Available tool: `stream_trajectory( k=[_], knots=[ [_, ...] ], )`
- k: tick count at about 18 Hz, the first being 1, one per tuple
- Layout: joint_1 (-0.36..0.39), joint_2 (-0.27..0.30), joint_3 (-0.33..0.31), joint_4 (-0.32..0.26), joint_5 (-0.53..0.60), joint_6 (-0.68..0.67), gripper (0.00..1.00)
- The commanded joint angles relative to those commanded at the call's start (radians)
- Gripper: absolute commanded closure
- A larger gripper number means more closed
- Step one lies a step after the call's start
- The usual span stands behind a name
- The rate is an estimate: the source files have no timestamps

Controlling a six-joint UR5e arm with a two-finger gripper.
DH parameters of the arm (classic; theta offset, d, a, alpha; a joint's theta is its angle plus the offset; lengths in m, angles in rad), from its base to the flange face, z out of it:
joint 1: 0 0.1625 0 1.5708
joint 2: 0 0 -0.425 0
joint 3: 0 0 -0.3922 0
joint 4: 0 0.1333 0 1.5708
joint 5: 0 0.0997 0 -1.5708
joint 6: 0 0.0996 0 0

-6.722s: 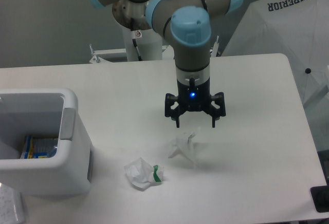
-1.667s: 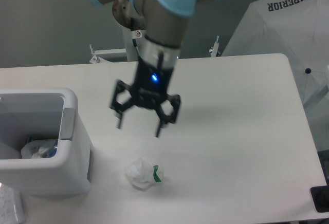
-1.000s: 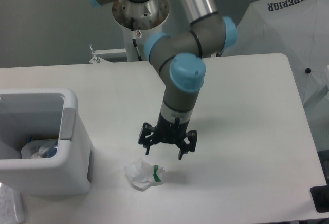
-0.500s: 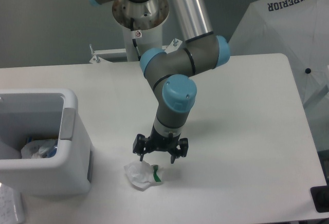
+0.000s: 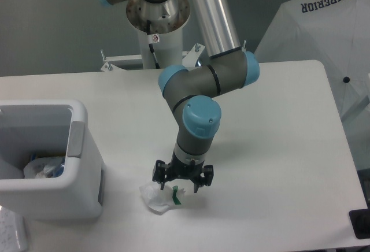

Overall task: Place the trash in the trash can
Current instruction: 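Lower the gripper onto the green-banded wrapper and close on it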

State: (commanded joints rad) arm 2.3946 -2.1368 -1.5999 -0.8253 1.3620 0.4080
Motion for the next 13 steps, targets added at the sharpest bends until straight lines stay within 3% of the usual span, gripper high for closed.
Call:
stream_trajectory(
  k=[4,13],
  knots=[
    [-0.002,-0.003,-0.012,0.0,0.051,0.0,0.34],
    [-0.003,-0.002,-0.015,0.0,0.045,-0.002,0.37]
  ],
)
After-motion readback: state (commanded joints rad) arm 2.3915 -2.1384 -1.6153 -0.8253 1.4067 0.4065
